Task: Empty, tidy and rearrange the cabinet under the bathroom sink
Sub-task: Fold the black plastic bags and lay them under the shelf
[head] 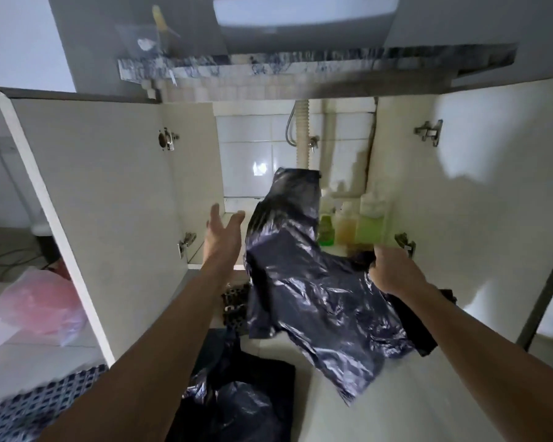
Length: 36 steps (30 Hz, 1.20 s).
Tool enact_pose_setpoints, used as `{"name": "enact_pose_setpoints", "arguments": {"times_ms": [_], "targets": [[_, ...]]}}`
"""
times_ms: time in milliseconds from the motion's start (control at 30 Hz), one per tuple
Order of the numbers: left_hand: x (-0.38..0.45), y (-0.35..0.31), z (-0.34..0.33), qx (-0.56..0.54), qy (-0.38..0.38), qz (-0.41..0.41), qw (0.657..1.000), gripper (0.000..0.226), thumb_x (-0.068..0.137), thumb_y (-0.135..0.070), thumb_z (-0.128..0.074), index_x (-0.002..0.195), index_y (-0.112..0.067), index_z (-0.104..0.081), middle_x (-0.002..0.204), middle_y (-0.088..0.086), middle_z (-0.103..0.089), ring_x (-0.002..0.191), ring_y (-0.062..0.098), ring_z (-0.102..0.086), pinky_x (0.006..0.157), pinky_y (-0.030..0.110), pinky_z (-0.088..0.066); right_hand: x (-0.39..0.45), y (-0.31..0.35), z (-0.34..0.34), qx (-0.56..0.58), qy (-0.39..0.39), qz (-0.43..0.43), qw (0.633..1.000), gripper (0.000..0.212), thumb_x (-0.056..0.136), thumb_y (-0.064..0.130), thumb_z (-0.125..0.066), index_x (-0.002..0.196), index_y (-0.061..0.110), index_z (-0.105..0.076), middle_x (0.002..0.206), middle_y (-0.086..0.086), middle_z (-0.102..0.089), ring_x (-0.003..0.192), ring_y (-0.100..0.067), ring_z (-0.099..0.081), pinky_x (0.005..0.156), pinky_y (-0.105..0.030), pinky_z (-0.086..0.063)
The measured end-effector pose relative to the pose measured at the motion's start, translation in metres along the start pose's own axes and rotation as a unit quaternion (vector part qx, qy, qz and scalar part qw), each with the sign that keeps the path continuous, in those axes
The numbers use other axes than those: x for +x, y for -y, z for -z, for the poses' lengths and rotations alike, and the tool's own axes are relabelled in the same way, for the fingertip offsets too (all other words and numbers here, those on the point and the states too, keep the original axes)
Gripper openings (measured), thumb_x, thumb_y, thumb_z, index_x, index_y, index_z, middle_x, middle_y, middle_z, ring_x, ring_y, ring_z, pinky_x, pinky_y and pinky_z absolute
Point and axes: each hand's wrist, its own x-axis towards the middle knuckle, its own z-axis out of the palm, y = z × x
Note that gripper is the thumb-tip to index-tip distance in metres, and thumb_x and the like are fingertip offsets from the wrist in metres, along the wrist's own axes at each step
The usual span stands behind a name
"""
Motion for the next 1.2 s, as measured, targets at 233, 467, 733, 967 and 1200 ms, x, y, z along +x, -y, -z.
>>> {"name": "enact_pose_setpoints", "arguments": {"times_ms": [233, 467, 733, 967, 1200], "targets": [[-0.065, 0.004, -0.049, 0.376, 0.22, -0.408, 0.802, 0.097, 0.079, -0.05, -0.066, 0.151, -0.034, -0.003, 0.161, -0.003, 0.01, 0.146, 0.024, -0.011, 0.116, 0.045, -0.01, -0.002, 0.013, 0.001, -0.029, -0.024, 0.037, 0.999, 0.024, 0.095, 0.018, -0.045, 0.109, 0.002, -0.056, 0.11, -0.017, -0.061, 0.103, -0.033, -0.059, 0.073, -0.031, -0.042], [-0.045, 0.063, -0.058, 0.575, 0.258, -0.313, 0.71, 0.094, 0.08, -0.052, -0.064, 0.152, -0.019, -0.013, 0.151, 0.002, -0.038, 0.145, 0.019, -0.023, 0.121, 0.046, -0.005, -0.015, 0.02, 0.015, 0.025, -0.027, 0.128, 0.991, 0.034, 0.094, 0.02, -0.043, 0.061, 0.016, -0.039, 0.065, -0.003, -0.05, 0.066, -0.023, -0.05, 0.055, -0.028, -0.03], [-0.027, 0.063, -0.068, 0.576, 0.251, -0.228, 0.744, 0.024, 0.089, -0.023, -0.055, 0.109, -0.017, -0.065, 0.102, 0.008, -0.066, 0.093, 0.027, -0.063, 0.078, 0.037, -0.053, -0.009, -0.016, 0.045, 0.076, 0.167, 0.165, 0.969, 0.029, 0.082, 0.042, -0.066, 0.078, 0.013, -0.062, 0.068, 0.0, -0.06, 0.064, -0.017, -0.058, 0.064, -0.03, -0.045], [0.013, 0.063, -0.104, 0.631, 0.263, -0.23, 0.693, 0.025, 0.088, -0.022, -0.052, 0.107, -0.016, -0.066, 0.103, 0.009, -0.066, 0.094, 0.029, -0.063, 0.074, 0.034, -0.048, 0.036, -0.063, 0.027, -0.052, 0.117, 0.082, 0.988, 0.026, 0.072, 0.024, -0.076, 0.085, 0.016, -0.056, 0.077, 0.004, -0.052, 0.075, -0.017, -0.055, 0.059, -0.026, -0.039], [0.037, 0.035, -0.126, 0.681, 0.15, -0.348, 0.627, 0.023, 0.092, -0.023, -0.047, 0.112, -0.019, -0.058, 0.101, 0.01, -0.063, 0.093, 0.031, -0.063, 0.067, 0.033, -0.038, 0.061, -0.062, 0.002, -0.128, -0.145, 0.068, 0.979, 0.013, 0.089, 0.023, -0.059, 0.089, 0.012, -0.052, 0.086, -0.005, -0.055, 0.085, -0.03, -0.062, 0.069, -0.033, -0.04]]}}
